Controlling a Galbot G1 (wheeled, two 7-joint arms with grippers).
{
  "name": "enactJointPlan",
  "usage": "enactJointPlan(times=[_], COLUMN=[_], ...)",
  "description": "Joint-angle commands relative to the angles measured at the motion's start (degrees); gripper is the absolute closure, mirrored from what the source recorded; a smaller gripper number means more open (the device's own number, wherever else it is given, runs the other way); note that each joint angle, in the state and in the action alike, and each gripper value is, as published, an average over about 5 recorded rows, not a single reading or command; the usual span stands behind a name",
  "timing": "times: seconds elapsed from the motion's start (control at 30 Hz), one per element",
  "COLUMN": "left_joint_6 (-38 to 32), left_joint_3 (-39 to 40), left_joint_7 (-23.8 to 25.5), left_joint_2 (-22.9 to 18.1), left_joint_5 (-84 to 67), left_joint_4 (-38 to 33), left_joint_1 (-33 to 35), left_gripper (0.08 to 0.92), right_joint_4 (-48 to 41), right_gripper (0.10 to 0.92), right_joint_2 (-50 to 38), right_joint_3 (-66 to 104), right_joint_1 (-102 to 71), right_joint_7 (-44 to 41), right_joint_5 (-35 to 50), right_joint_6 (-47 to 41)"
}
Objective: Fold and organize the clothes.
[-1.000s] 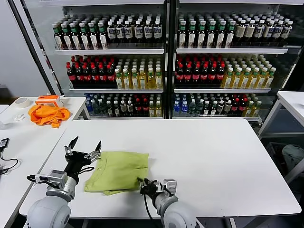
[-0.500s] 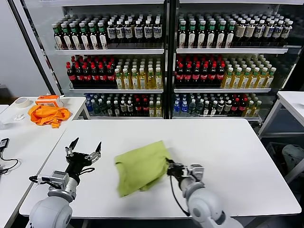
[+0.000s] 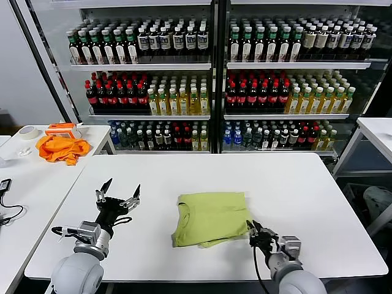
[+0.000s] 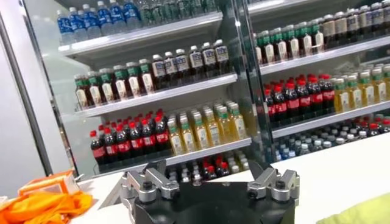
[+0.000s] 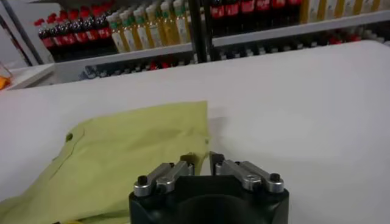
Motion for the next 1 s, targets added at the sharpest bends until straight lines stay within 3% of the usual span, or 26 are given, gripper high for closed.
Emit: enactJointPlan(times=[0.03, 0.27, 0.6, 1.0], left_joint_6=[-0.83, -2.40, -4.63, -7.52], left_joint_3=[1.38, 1.99, 4.23, 4.68], left_joint_7=[0.08, 0.14, -0.04, 0.91], left_joint_2=[0.01, -0.50, -0.46, -1.29], left_joint_5=[0.48, 0.70, 3.39, 4.17], left_joint_4=[0.54, 0.57, 2.40, 5.86], left_joint_1=[-0.20, 0.08, -1.46, -3.96], left_gripper=[0.177, 0.177, 0.177, 0.177], right_joint_4=[7.13, -1.16, -12.75, -17.69], right_gripper=[0.699, 0.499, 0.236, 0.203], right_joint_2=[-1.89, -1.29, 1.93, 1.61], right_joint_3=[11.74, 11.36, 8.20, 8.26], right_joint_1=[-4.49, 4.08, 8.51, 12.26], right_joint_7=[-6.08, -8.59, -11.55, -11.84], right_joint_5=[-7.18, -19.73, -30.07, -27.13], right_joint_6=[0.95, 9.79, 18.63, 19.50])
